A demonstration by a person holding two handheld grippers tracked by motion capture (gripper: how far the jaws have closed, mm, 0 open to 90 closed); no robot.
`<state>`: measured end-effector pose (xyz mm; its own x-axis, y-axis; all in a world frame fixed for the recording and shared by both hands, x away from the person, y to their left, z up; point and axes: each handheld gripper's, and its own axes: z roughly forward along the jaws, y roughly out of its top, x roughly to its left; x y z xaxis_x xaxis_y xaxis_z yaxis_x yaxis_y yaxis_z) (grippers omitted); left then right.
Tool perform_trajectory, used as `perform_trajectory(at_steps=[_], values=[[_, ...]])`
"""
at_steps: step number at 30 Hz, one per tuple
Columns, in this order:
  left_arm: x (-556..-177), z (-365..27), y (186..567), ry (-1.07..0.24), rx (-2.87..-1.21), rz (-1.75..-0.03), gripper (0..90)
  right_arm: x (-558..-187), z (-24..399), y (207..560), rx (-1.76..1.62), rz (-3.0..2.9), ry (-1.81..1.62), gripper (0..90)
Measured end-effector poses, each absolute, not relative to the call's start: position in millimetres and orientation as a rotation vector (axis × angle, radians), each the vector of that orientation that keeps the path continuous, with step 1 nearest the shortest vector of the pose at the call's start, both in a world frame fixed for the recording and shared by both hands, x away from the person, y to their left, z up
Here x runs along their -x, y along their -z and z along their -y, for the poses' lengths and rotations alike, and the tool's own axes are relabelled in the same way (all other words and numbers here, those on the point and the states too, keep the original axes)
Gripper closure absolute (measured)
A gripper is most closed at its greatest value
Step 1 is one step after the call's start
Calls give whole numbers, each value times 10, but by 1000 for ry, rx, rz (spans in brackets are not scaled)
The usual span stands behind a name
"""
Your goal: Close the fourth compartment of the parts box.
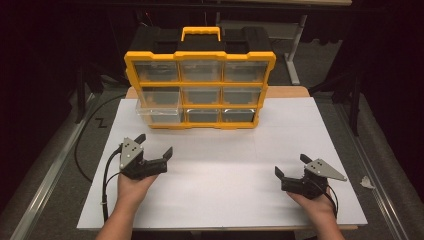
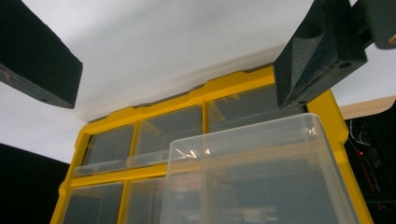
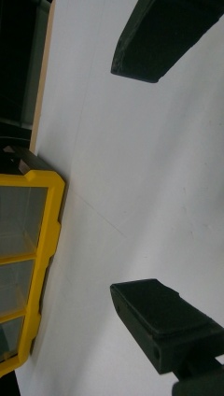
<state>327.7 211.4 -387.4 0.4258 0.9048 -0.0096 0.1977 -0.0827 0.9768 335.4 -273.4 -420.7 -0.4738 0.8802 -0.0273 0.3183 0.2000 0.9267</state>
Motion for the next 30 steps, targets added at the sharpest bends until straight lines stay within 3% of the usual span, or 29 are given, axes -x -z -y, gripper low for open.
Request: perform_trajectory(at_steps=[10, 13, 17, 30], values=[[-3210, -2168, 3883, -817, -1542, -1006, 79, -3355, 2721, 4213, -1117, -1906, -1262, 7], [-3187, -2175, 3897, -833, -1527, -1007, 169, -3374, 2723, 4228, -1119, -1910, -1267, 7], [-3182, -2184, 3906, -837, -1528, -1008, 207, -3373, 2715, 4228, -1120, -1910, -1268, 7], [-3140, -2224, 3927, -861, -1506, -1014, 526, -3374, 2712, 4223, -1119, -1911, -1265, 10]])
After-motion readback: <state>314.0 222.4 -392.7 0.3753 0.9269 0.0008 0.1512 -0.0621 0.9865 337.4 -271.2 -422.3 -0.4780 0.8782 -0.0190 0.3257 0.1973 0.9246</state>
